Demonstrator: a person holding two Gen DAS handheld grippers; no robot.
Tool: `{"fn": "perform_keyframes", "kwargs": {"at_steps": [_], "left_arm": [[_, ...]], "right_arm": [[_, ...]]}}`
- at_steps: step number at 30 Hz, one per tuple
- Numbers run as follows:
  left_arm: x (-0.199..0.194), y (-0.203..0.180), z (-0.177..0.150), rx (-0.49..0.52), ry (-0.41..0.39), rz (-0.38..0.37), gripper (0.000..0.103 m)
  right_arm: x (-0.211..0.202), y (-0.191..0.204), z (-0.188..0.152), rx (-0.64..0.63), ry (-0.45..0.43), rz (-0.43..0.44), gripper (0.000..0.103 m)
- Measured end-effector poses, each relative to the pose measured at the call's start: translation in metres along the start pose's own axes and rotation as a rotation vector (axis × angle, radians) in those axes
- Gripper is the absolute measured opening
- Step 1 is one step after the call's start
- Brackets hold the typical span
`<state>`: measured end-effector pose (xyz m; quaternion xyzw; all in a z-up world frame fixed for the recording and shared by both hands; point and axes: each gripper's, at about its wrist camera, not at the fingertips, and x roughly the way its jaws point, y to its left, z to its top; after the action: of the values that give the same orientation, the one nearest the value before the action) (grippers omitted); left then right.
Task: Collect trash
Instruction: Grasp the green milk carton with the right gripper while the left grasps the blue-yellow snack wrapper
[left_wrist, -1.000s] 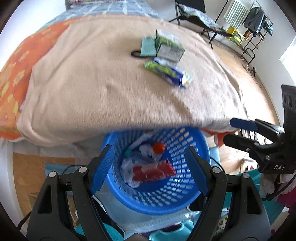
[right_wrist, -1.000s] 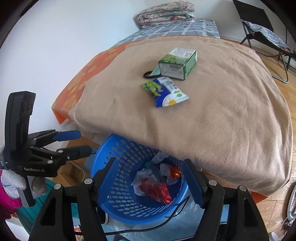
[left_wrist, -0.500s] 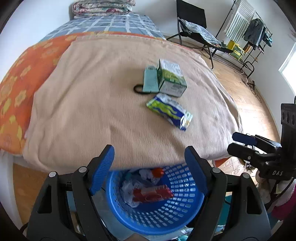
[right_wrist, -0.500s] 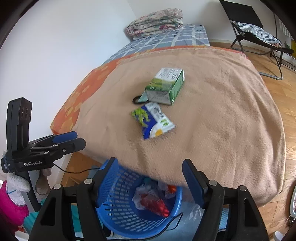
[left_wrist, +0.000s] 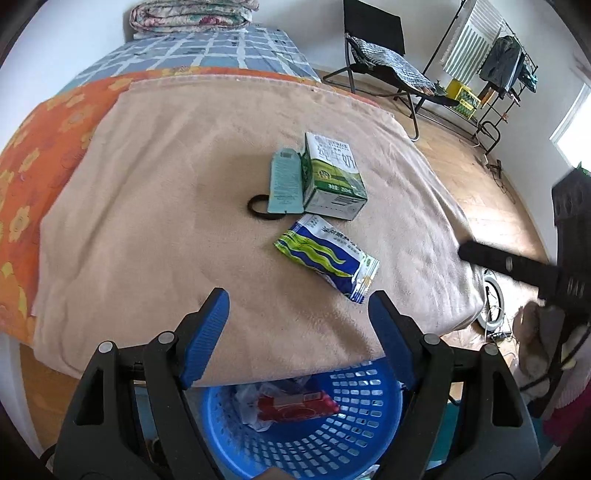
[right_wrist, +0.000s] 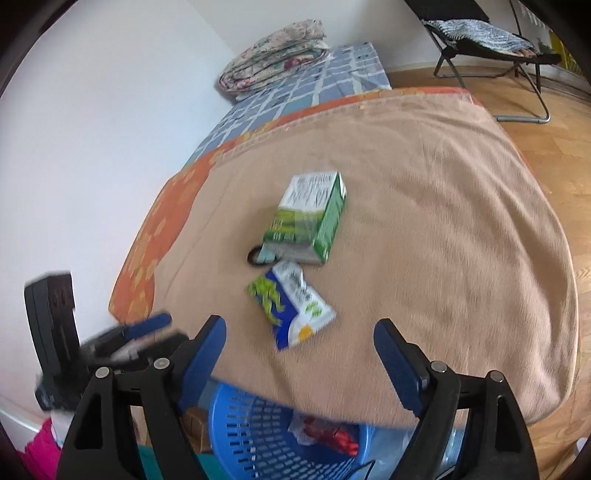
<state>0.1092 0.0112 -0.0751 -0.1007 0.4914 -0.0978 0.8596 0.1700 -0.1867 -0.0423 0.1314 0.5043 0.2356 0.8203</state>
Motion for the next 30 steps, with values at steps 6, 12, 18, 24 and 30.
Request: {"fn": "perform_keyframes", "kwargs": {"at_steps": [6,12,18,24,30], "left_arm": [[0.024,-0.007,-0.002,-0.036,0.069,-0.039,0.069],[0.030,-0.010,0.002,-0.057,0.066,-0.019,0.067],[0.031,0.006,0.003,-0.094,0.069,0.012,0.059],[0.029,0.032,0.003,-0.176,0.074,0.028,0.059],[0.028,0.044,0.005,-0.230,0.065,0.020,0.058]], "right_arm": [[0.015,0.009,0.040,-0.036,-0.024,-0.028,0.084],[0.044,0.019,0.069,-0.027,-0.004,-0.042,0.086],[0.081,0.022,0.085,0.001,0.030,-0.092,0.086],[0.108,0.018,0.095,0.026,0.044,-0.188,0.086],[0.123,0.025,0.102,-0.010,0.046,-0.235,0.087]]}}
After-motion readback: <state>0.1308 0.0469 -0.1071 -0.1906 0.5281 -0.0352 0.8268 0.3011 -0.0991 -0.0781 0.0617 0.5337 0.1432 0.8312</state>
